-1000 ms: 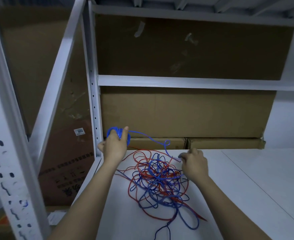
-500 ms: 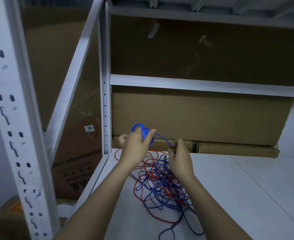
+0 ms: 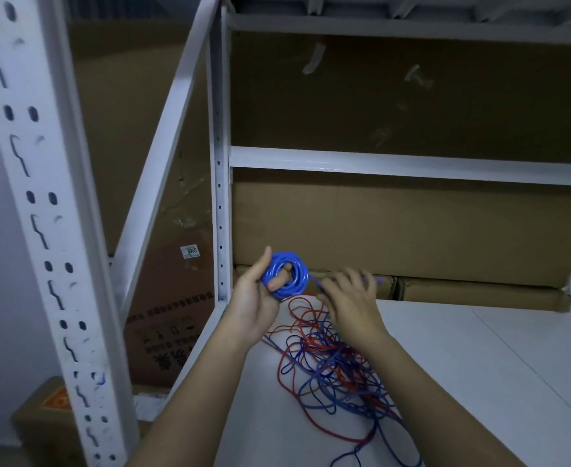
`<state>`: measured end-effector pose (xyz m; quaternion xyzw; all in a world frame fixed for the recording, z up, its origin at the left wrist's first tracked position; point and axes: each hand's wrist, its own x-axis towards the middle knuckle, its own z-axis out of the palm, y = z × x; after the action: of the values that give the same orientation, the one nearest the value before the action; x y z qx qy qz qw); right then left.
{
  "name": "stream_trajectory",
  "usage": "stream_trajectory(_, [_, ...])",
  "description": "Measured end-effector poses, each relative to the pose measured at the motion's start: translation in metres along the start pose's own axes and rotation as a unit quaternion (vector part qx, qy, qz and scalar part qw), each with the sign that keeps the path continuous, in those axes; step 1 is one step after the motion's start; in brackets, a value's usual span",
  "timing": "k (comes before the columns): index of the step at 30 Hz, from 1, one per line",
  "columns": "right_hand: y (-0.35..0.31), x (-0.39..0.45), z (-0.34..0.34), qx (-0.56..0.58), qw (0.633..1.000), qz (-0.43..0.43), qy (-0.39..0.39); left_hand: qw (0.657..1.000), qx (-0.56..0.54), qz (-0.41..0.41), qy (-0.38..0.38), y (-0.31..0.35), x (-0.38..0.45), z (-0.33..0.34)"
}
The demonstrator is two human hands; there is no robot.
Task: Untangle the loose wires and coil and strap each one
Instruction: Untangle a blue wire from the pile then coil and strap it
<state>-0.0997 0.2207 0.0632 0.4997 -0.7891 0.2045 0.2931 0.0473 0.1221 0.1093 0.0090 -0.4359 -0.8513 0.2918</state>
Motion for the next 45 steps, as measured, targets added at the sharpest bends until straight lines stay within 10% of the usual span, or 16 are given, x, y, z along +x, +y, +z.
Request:
stream_trajectory(6, [-0.007,-0.021,0.008,0.168,0.982,0.019,-0.083,0.99,-0.011,0.042,0.137,-0.012,0.016,-0.005])
stream_trajectory(10, [-0.015,-0.028,0.004,0.199,0.972,0.0,-0.124,0.938,0.286,0.068,0.186,-0.037,0.023,-0.001])
stream_trajectory(17, [-0.002,-0.023,-0.016,0.312,0.934,0.034,-0.168,0.749,0.653,0.089,0.065,-0.053,0.026,-0.017])
stream_trajectory(25, [0.012,-0.026,-0.026,0.472,0.86,0.172,-0.09,0.812,0.575,-0.104,-0.011,-0.031,0.03,-0.023])
stream_trajectory(30, [0.005,-0.022,-0.027,0.486,0.847,0.2,-0.081,0.677,0.733,0.028,-0.06,-0.04,0.031,-0.024])
stream_trajectory(37, [0.031,-0.011,-0.036,0.307,0.916,0.101,-0.238,0.556,0.821,0.122,-0.029,-0.034,0.042,-0.039])
stream_trajectory(45, [0.022,0.035,-0.045,-0.184,0.98,-0.013,-0.077,0.598,0.79,0.126,-0.059,-0.014,0.047,-0.011])
